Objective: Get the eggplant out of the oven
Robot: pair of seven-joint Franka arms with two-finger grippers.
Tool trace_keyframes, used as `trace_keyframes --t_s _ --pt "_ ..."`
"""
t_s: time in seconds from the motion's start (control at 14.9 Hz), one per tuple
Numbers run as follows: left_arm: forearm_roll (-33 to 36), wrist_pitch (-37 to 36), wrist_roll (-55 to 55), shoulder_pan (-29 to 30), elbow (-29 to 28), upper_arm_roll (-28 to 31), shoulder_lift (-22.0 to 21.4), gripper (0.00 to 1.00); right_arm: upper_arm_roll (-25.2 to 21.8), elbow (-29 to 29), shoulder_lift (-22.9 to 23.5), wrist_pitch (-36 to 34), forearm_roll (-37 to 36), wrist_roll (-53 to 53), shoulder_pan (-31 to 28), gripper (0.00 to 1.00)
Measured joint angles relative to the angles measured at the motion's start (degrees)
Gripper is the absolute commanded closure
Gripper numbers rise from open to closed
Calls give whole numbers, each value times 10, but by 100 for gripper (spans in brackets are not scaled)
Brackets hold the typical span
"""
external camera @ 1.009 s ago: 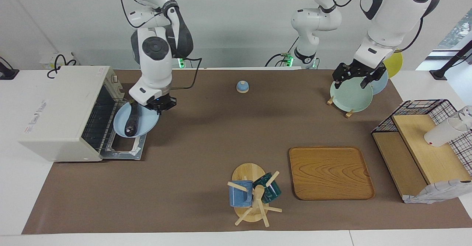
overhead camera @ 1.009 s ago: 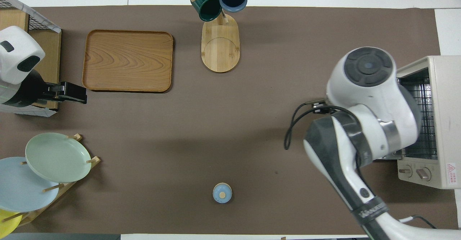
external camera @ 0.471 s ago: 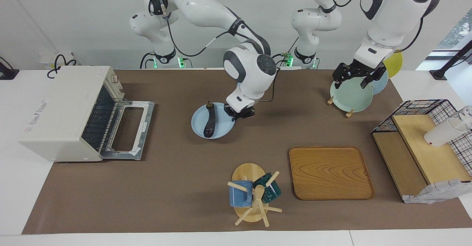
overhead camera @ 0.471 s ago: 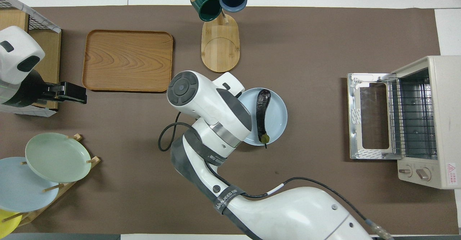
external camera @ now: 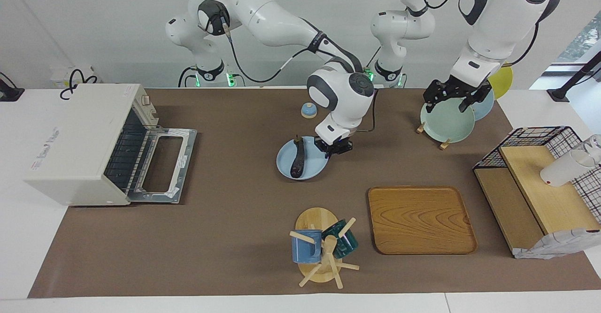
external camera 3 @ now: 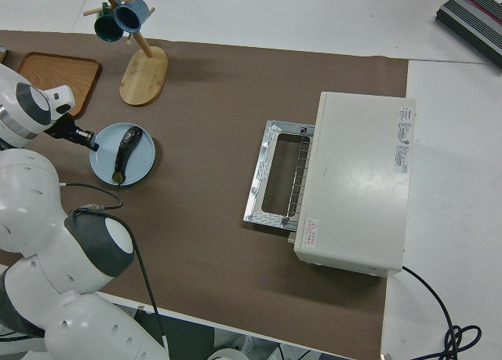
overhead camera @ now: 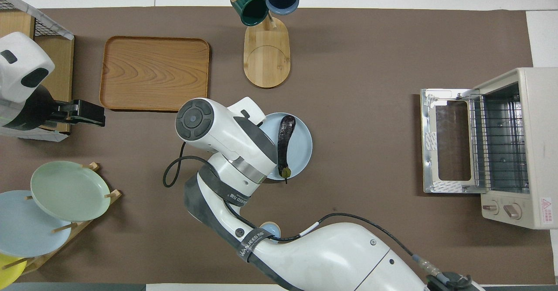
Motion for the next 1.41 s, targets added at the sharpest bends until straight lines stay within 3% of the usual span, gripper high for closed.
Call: trace_keyframes --t_s 0.07,0.34,0.47,0.67,0.81,0.87,1.14,1.41 --pt "0 0 0 0 0 0 0 0 0 0 0 16 3 9 2 66" --pt "0 0 0 0 0 0 0 0 -1 -2 2 65 3 17 -3 49" --pt "0 0 0 0 0 0 0 0 -2 3 -7 56 2 14 -13 51" --pt "0 0 0 0 0 0 0 0 -10 0 -50 -55 -3 -69 -58 76" --pt "0 0 0 0 0 0 0 0 -12 -37 -96 -94 -10 -128 -114 92" --pt "0 0 0 0 0 0 0 0 -12 -74 -125 -96 -12 -158 -144 99" --pt "-3 8 -5 -1 0 -3 0 0 -12 -278 -237 -31 -64 -221 -214 100" --pt "-41 26 -45 -19 0 -9 9 0 -11 -423 -279 64 -95 -234 -269 100"
